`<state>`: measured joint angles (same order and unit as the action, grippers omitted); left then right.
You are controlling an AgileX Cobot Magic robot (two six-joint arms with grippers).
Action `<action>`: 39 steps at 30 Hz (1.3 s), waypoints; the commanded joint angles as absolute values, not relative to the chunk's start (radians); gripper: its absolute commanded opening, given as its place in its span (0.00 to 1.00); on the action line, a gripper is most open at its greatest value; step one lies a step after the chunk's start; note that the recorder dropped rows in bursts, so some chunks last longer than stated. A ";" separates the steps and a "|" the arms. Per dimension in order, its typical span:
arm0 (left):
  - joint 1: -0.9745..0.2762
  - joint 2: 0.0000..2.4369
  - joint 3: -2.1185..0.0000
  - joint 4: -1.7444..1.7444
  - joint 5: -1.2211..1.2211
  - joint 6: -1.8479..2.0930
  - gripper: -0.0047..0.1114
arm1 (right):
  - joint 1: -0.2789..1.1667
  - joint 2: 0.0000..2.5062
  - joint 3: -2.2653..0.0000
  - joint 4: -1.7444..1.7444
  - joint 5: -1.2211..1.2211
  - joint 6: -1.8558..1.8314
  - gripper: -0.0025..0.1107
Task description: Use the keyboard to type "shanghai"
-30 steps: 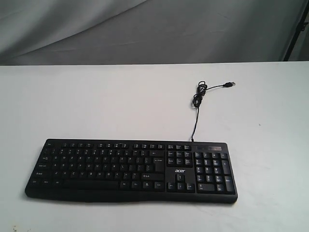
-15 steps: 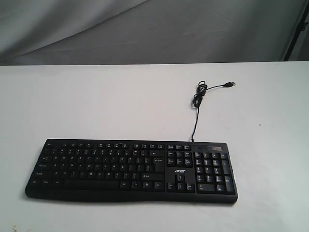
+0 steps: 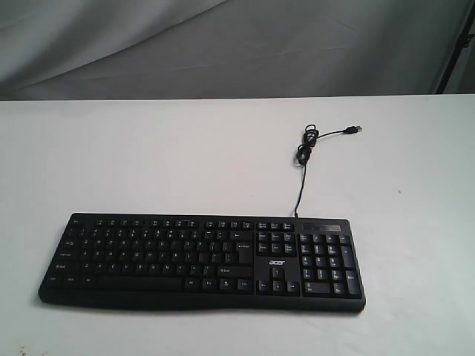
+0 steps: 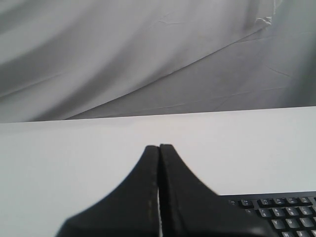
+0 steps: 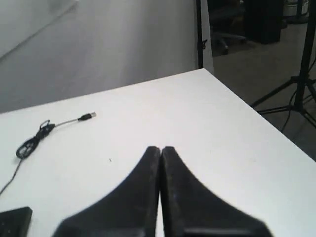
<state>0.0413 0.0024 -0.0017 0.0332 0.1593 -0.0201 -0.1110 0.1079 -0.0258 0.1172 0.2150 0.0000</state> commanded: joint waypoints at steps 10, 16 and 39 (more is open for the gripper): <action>0.035 0.000 0.000 0.026 0.154 -0.023 0.04 | -0.119 0.000 -0.018 0.056 0.394 0.000 0.02; 0.035 0.000 0.000 0.026 0.154 -0.023 0.04 | -0.119 0.000 -0.019 0.056 0.394 0.007 0.02; 0.035 0.000 0.000 0.026 0.154 -0.023 0.04 | -0.119 0.000 -0.019 0.054 0.392 0.010 0.02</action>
<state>0.0413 0.0024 -0.0017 0.0332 0.1593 -0.0201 -0.1110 0.0054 -0.0207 0.0687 0.3907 0.0099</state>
